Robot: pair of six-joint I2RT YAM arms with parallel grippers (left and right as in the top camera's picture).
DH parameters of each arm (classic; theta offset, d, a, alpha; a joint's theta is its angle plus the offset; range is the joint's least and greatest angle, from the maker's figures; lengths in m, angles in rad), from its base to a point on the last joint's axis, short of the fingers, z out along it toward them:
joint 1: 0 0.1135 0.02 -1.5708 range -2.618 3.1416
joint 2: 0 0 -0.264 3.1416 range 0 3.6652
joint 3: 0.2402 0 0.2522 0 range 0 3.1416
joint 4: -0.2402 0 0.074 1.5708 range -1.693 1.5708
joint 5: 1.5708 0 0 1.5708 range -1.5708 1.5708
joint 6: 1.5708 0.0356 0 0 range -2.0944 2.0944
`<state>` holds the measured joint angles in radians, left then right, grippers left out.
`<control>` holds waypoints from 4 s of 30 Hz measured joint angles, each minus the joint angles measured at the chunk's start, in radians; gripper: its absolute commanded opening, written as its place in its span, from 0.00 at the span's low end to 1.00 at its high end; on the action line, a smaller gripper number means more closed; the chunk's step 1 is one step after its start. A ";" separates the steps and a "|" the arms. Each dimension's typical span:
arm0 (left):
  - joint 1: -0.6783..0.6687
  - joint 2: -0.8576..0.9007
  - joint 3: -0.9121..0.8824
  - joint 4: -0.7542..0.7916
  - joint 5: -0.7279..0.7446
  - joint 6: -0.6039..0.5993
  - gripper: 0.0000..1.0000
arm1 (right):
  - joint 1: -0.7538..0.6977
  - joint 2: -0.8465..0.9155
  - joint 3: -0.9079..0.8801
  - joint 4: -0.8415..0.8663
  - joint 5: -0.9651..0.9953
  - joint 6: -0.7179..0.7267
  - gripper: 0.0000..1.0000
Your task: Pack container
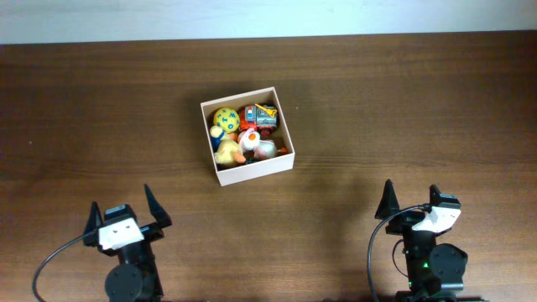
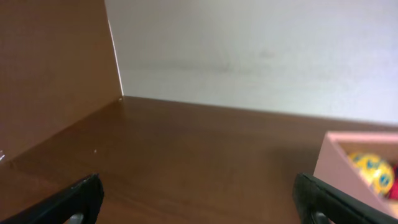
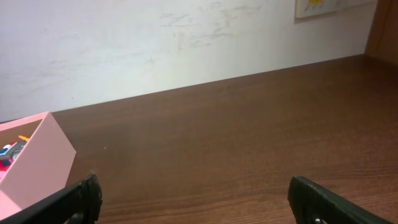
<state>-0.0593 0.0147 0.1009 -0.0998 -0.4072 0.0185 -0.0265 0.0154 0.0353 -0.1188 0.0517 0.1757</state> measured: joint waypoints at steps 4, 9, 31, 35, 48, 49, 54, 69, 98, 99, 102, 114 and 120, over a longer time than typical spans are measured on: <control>0.000 0.000 -0.048 -0.002 0.008 0.042 0.99 | 0.000 0.000 0.000 0.000 0.000 0.000 0.99; 0.000 0.000 -0.064 0.000 0.011 0.058 0.99 | 0.000 0.000 0.000 0.000 0.000 0.000 0.99; 0.000 0.000 -0.064 0.013 0.061 0.069 0.99 | 0.000 0.000 0.000 0.000 0.000 0.000 0.99; 0.000 0.000 -0.065 0.013 0.083 0.072 0.99 | 0.000 0.000 0.000 0.000 0.000 0.001 0.99; 0.000 0.000 -0.065 0.013 0.095 0.072 0.99 | 0.000 0.000 0.000 0.000 0.000 0.000 0.99; 0.000 0.000 -0.065 0.013 0.095 0.072 0.99 | 0.000 0.000 0.000 0.000 0.000 0.000 0.98; 0.000 0.000 -0.065 0.013 0.095 0.072 0.99 | 0.000 0.000 0.000 0.000 0.000 0.000 0.99; 0.000 0.000 -0.065 0.013 0.097 0.072 0.99 | 0.000 0.000 0.000 0.000 0.000 -0.001 0.98; 0.000 0.000 -0.065 0.013 0.097 0.072 0.99 | 0.000 0.000 0.000 0.000 0.000 0.000 0.99; 0.000 0.000 -0.065 0.013 0.097 0.072 0.99 | 0.000 0.000 0.000 0.000 0.000 0.000 0.99; 0.000 0.000 -0.065 0.013 0.097 0.072 0.99 | 0.000 0.000 0.000 0.000 0.000 0.000 0.99; 0.000 0.000 -0.065 0.013 0.097 0.072 0.99 | 0.000 0.000 0.000 0.000 0.000 0.000 0.99; 0.000 0.000 -0.065 0.013 0.097 0.072 0.99 | 0.000 0.000 0.000 0.000 0.000 0.000 0.99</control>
<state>-0.0593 0.0147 0.0360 -0.0864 -0.3099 0.0902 -0.0265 0.0154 0.0353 -0.1188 0.0517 0.1757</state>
